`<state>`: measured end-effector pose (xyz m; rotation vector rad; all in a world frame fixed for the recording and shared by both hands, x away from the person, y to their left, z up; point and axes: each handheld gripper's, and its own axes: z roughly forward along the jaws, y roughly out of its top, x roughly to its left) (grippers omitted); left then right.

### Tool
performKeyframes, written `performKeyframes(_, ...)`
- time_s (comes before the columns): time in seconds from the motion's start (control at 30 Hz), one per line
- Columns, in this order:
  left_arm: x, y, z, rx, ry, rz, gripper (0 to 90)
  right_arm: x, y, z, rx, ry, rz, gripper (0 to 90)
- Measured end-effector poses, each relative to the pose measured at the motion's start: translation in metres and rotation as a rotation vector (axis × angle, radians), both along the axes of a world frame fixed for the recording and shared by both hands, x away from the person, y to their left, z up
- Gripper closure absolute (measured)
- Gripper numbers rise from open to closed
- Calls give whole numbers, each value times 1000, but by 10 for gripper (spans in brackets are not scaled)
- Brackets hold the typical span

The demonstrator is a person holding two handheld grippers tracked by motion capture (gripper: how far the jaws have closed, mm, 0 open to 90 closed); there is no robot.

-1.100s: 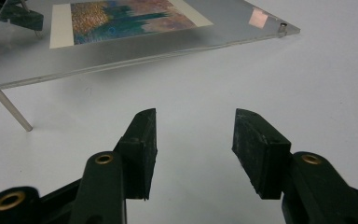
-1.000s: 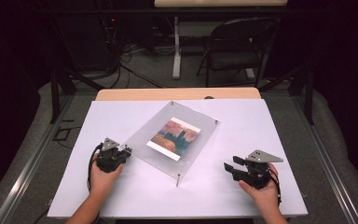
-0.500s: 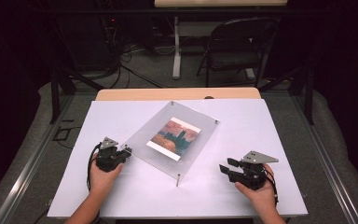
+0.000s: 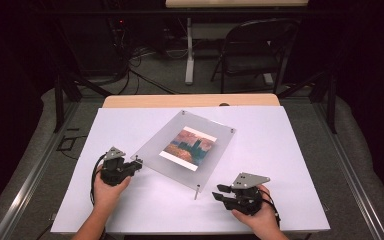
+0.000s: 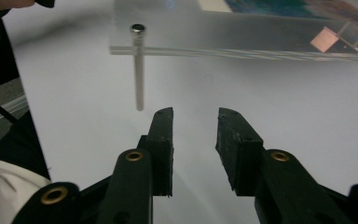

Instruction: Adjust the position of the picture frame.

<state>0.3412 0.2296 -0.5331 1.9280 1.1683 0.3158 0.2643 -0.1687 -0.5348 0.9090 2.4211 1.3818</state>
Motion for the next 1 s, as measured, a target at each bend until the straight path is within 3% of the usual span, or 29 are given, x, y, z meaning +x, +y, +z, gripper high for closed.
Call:
performKeyframes(0.23,-7,-2,7,-18,-2,-24,843,0,7,-2,49,40,40,690)
performKeyframes(0.4,-11,-4,9,-35,-7,-26,843,0,8,-1,81,44,63,678)
performKeyframes(1.0,-22,-9,7,-50,-2,-48,843,8,23,-6,92,75,103,716)
